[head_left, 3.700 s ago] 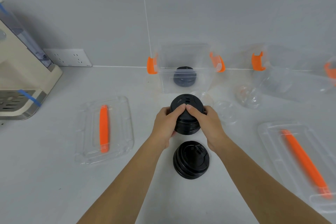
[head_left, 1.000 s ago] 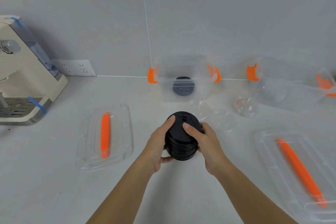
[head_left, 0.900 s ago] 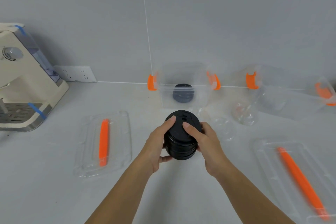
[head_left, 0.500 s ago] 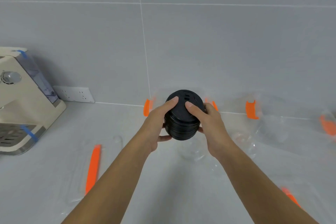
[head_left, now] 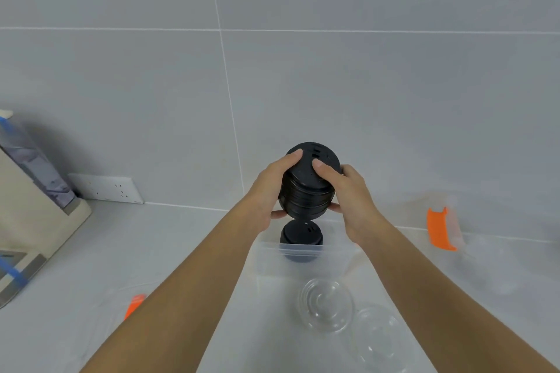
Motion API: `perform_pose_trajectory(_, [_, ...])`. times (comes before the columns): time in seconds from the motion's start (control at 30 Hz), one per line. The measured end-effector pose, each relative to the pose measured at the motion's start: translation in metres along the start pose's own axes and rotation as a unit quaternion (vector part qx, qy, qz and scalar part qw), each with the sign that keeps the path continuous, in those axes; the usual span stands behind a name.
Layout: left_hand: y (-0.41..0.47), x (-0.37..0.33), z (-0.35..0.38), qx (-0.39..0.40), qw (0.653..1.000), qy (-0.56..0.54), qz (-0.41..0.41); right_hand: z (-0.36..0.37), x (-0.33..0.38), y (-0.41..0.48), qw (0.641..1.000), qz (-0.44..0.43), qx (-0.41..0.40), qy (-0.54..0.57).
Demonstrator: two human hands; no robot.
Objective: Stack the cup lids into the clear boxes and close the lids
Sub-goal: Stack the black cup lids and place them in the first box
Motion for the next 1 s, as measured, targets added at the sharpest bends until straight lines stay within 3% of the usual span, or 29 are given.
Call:
perform_pose_trajectory(0.53, [0.073, 0.059, -0.011, -0.015, 0.99, 0.012, -0.138, -0.011, -0.065, 0.053, 0.979, 0.199, 0.035, 0.002])
perform_pose_trajectory(0.73, [0.081, 0.069, -0.011, -0.001, 0.987, 0.014, -0.159, -0.015, -0.073, 0.056, 0.973, 0.229, 0.039, -0.007])
perform_pose_trajectory(1.0, [0.085, 0.068, -0.011, 0.011, 0.988, 0.009, -0.151, -0.015, -0.078, 0.062, 0.979, 0.201, 0.017, -0.025])
Point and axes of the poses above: each hand's wrist, its own y-axis towards the middle knuckle, its own z-axis out of the palm, x = y × z, the point moved 2 cm from there along y, towards the middle knuckle, and after that the axes turned 10 degrees about x, right-handed, at the moved point
